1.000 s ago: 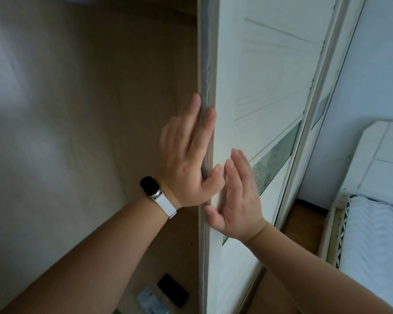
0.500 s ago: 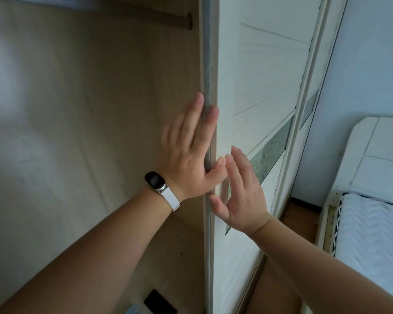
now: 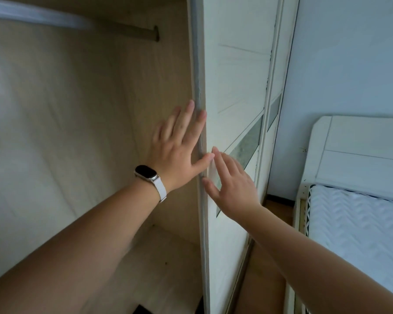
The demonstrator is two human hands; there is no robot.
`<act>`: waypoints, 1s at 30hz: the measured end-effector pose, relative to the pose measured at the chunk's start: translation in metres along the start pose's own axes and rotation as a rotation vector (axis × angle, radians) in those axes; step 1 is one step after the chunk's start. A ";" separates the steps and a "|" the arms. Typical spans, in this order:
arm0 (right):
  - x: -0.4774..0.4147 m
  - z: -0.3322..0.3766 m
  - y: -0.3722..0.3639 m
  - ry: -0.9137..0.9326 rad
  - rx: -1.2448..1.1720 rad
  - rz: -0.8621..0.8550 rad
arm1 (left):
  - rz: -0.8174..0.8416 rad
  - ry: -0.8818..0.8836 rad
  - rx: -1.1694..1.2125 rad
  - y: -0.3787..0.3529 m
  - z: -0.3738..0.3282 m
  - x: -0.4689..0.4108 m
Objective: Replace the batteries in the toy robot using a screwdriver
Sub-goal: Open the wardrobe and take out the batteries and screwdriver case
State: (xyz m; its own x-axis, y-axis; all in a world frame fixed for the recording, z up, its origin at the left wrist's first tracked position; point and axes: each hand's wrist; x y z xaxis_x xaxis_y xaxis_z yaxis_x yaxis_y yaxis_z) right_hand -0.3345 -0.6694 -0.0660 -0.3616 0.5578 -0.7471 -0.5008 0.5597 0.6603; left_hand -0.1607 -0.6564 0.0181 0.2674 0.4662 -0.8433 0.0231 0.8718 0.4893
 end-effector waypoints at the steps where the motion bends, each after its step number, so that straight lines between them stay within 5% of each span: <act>1: 0.000 0.001 0.002 -0.033 0.006 0.029 | 0.036 -0.006 -0.012 0.001 0.001 -0.001; 14: 0.012 0.012 0.034 -0.171 0.074 0.268 | 0.268 -0.030 0.068 0.032 0.012 0.027; 21: 0.031 0.064 0.046 0.059 0.084 0.202 | 0.390 0.083 0.109 0.053 0.045 0.119; 30: 0.061 0.113 0.003 0.170 0.074 0.492 | 0.524 0.255 0.131 0.078 0.069 0.221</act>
State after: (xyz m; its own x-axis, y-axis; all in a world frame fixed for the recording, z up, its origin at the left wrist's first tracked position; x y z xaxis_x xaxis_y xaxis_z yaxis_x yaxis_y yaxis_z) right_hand -0.2695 -0.5644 -0.1007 -0.6654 0.6618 -0.3454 -0.1849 0.3023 0.9351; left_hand -0.0335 -0.4954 -0.1148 0.0359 0.8645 -0.5013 0.0739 0.4980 0.8640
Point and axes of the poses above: each hand's wrist, its own x-axis away from the middle knuckle, its own y-axis out of the back of the hand, z = x × y, and after that the axes turned 6 degrees about y, right-handed
